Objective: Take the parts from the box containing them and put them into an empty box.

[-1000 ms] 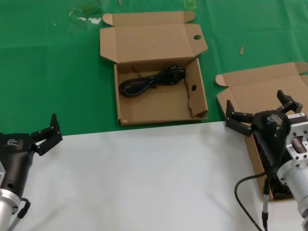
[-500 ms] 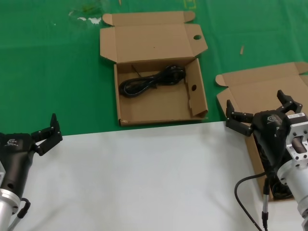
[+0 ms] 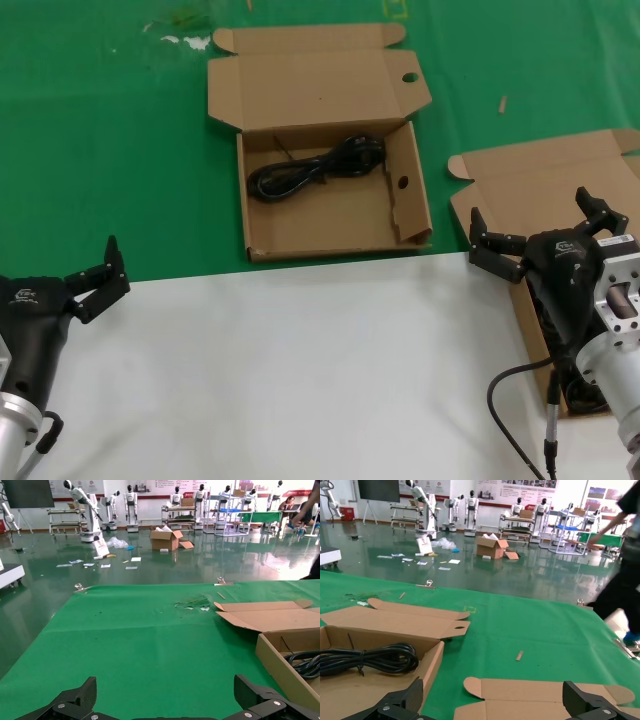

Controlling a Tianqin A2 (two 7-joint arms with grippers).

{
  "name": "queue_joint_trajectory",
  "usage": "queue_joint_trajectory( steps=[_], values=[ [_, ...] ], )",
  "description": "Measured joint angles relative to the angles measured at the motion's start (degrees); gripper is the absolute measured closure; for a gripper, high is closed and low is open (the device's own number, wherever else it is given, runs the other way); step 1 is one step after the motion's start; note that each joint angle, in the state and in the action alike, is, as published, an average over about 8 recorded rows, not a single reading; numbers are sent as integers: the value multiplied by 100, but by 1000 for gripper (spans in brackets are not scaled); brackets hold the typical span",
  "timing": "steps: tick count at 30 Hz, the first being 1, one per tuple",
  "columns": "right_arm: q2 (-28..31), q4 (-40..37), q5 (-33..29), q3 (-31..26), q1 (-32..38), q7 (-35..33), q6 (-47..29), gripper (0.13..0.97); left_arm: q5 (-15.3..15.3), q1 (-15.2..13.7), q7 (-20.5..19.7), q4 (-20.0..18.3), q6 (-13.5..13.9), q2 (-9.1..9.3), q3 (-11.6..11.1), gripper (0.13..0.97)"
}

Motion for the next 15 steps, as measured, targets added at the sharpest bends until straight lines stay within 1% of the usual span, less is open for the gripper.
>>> queue_joint_trajectory(
  steps=[15],
  values=[
    [0, 0, 0, 0, 0, 0, 0, 129, 0, 0, 0, 0, 0, 0, 0, 132]
  ],
)
